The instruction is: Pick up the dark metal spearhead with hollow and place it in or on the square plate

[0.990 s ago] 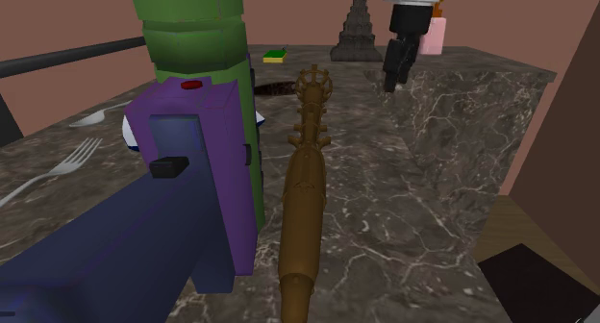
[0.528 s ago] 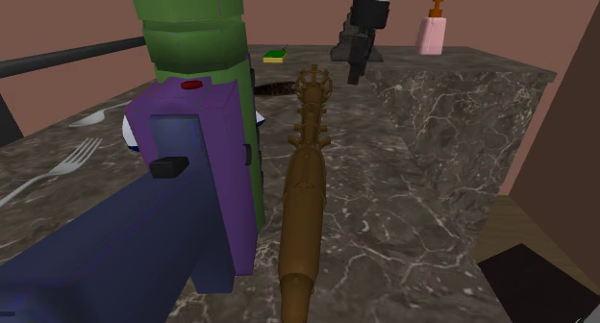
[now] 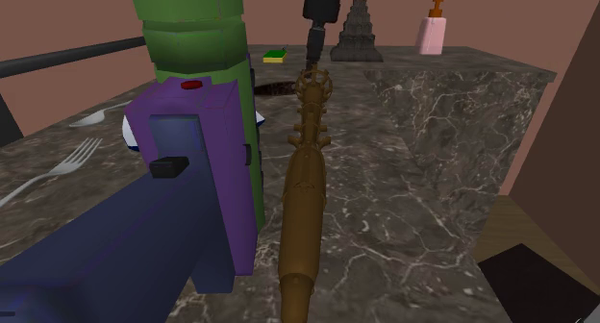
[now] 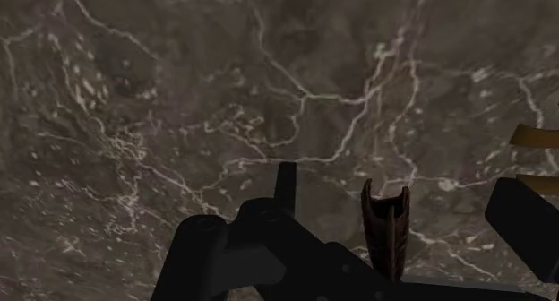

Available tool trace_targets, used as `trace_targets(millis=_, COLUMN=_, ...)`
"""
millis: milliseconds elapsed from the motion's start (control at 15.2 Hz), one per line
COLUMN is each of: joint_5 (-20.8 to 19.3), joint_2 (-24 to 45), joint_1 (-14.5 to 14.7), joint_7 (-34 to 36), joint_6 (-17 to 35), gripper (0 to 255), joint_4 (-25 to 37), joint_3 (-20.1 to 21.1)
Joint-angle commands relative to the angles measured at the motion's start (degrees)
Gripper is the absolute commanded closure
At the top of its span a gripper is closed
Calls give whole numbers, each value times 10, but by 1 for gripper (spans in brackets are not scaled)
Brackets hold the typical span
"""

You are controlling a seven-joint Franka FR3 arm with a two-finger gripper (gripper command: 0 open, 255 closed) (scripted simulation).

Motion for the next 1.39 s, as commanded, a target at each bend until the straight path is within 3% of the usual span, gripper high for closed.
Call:
trace_targets(millis=0, joint_5=5, joint_2=23, joint_1=8, joint_7=-25, joint_6=-7, gripper=0, joint_4=36, joint_3=10)
trace_targets(millis=330, joint_5=10, joint_2=82, joint_1=26, joint_7=-74, joint_6=-27, gripper=0, joint_4=128, joint_3=35)
trace_targets(millis=858, joint_5=11, joint_2=86, joint_1=30, joint_7=-75, joint_6=29, gripper=0, joint_4=76, joint_3=37)
trace_targets(millis=1320, joint_5=11, joint_2=86, joint_1=30, joint_7=-75, joint_6=29, gripper=0, joint_4=76, joint_3=37)
